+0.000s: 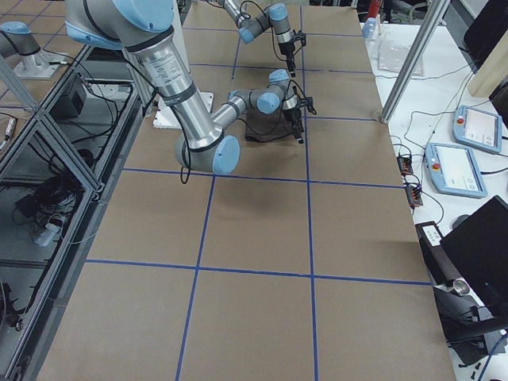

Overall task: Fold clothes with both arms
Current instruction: 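Release the shirt and raise the right gripper away while the left gripper holds the fold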

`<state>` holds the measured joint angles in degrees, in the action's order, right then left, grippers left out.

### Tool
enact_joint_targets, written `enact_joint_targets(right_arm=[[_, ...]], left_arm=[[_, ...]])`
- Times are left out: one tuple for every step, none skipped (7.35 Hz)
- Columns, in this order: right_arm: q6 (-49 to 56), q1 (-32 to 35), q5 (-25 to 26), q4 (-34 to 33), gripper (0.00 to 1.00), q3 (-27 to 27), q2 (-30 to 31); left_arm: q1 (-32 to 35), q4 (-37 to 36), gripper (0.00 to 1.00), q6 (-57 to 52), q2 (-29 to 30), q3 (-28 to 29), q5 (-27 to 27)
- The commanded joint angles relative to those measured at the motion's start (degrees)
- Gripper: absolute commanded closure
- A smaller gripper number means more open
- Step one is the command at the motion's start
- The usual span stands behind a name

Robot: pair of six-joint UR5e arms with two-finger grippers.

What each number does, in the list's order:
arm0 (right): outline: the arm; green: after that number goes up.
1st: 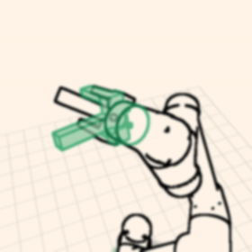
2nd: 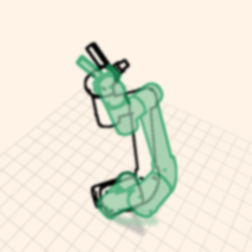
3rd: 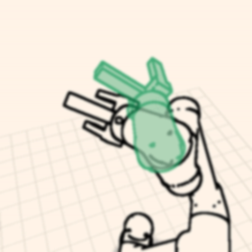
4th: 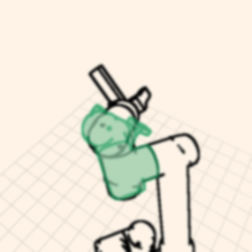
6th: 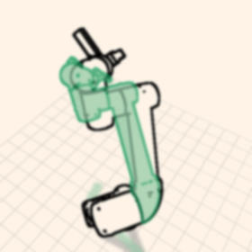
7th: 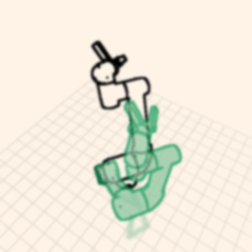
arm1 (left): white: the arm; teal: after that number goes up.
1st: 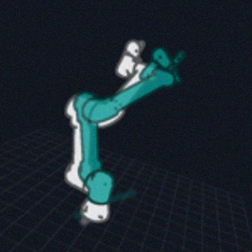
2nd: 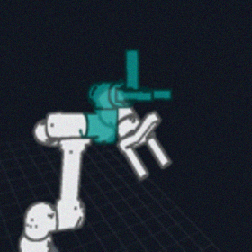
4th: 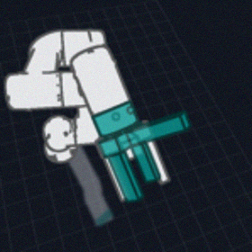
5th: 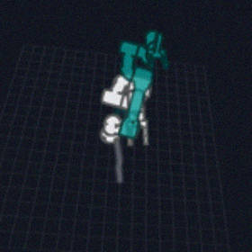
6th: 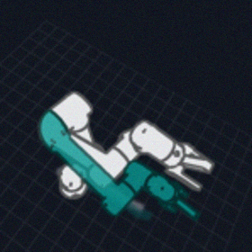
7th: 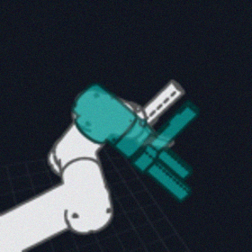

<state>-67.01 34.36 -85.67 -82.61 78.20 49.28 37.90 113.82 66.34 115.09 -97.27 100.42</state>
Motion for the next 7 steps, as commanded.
enact_joint_targets(right_arm=[[2.8, 6.1, -11.2, 0.5, 0.00, -1.8, -1.6], [2.9, 5.9, -11.4, 1.1, 0.00, -1.1, -1.9], [2.9, 5.8, -11.4, 1.7, 0.00, -0.2, -1.6], [2.9, 5.5, -11.4, 1.8, 0.00, 0.6, -1.6], [2.9, 5.5, -11.4, 1.8, 0.00, 0.7, -1.3], [2.9, 5.4, -11.4, 1.8, 0.00, 0.7, -1.1], [2.9, 5.4, -11.4, 1.8, 0.00, 0.7, -1.1]], left_arm=[[-0.5, -0.3, 0.00, 1.2, 0.3, 0.0, 0.1], [-1.2, -0.8, 0.00, 1.4, 0.9, 0.1, 0.0], [-4.0, -0.9, 0.00, 2.6, 1.0, 0.2, -0.5], [-7.1, -1.1, 0.00, 4.6, 2.2, 0.8, -1.8], [-8.7, -5.1, 0.00, 5.0, 4.4, 1.3, -3.7], [-8.8, -7.4, 0.00, 5.0, 5.3, 1.3, -4.0], [-8.8, -7.5, 0.00, 5.0, 5.7, 2.1, -3.9]])
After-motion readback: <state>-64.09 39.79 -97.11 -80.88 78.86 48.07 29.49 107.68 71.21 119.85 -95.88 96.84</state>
